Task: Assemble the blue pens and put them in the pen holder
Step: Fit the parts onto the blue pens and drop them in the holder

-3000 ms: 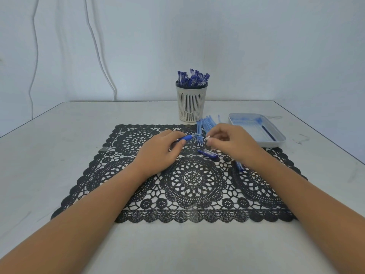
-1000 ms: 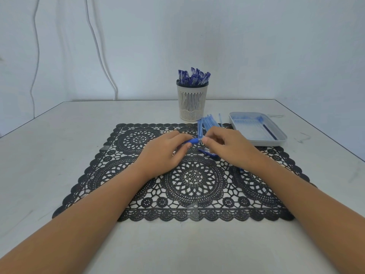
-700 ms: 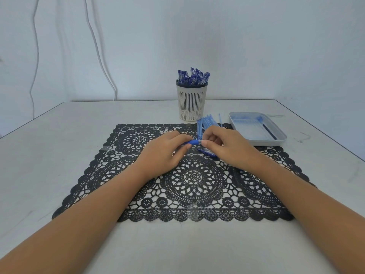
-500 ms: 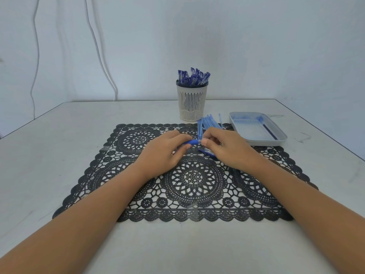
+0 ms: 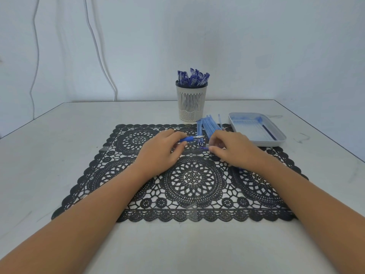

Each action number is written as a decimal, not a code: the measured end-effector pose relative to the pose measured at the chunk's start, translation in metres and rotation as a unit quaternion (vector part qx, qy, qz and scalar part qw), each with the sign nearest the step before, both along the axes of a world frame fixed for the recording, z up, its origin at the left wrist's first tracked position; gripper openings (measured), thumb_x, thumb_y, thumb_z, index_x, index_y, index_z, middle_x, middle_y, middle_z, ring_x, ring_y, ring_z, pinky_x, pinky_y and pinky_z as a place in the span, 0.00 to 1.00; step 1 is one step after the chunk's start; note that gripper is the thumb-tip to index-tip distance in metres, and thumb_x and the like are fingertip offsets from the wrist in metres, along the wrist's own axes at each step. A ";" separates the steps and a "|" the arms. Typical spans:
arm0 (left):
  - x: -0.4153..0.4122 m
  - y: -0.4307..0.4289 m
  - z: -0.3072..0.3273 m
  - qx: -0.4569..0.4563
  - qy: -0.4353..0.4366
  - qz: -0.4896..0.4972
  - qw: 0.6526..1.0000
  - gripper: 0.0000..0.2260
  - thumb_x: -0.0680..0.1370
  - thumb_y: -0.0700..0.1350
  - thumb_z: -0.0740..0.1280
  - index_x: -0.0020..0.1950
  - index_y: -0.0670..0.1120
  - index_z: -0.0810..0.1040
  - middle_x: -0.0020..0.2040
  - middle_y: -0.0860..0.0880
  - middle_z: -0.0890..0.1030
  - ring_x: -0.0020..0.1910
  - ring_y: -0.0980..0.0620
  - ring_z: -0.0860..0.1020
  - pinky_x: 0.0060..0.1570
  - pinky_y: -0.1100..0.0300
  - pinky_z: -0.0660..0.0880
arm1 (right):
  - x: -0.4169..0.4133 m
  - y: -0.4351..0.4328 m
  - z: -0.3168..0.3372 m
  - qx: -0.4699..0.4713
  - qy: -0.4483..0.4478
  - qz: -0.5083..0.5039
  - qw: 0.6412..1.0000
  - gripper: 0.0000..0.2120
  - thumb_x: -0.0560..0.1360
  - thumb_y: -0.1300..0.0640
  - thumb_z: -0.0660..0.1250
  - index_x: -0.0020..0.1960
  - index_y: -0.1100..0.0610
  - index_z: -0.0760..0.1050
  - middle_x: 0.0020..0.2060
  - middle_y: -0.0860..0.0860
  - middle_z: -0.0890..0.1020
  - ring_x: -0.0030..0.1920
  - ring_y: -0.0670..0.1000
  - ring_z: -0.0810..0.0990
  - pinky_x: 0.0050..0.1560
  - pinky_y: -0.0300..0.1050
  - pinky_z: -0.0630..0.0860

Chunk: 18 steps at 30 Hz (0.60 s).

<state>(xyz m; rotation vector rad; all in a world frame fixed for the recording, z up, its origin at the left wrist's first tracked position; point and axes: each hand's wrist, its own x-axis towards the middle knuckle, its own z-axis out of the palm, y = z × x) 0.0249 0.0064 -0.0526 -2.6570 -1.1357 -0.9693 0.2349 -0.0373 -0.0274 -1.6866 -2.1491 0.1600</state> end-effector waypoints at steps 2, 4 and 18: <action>0.000 0.001 0.000 -0.001 0.000 0.004 1.000 0.11 0.79 0.48 0.61 0.59 0.47 0.77 0.45 0.53 0.77 0.43 0.58 0.71 0.36 0.66 0.66 | 0.001 -0.003 0.004 -0.005 0.090 0.015 0.996 0.03 0.76 0.51 0.64 0.48 0.49 0.73 0.40 0.41 0.76 0.44 0.44 0.75 0.48 0.43 0.72; 0.000 0.001 0.000 0.000 0.002 0.007 1.000 0.11 0.78 0.48 0.61 0.59 0.48 0.77 0.45 0.53 0.77 0.44 0.59 0.71 0.35 0.67 0.65 | 0.001 -0.006 0.006 0.015 0.131 0.018 0.991 0.03 0.76 0.52 0.65 0.49 0.49 0.74 0.39 0.41 0.76 0.43 0.46 0.76 0.45 0.43 0.71; 0.000 -0.001 0.001 -0.001 -0.005 0.005 1.000 0.10 0.78 0.48 0.62 0.58 0.48 0.77 0.44 0.54 0.77 0.43 0.57 0.73 0.34 0.70 0.65 | -0.006 -0.005 0.008 0.036 0.172 0.019 0.984 0.02 0.76 0.53 0.64 0.48 0.48 0.73 0.44 0.48 0.80 0.47 0.50 0.77 0.41 0.29 0.67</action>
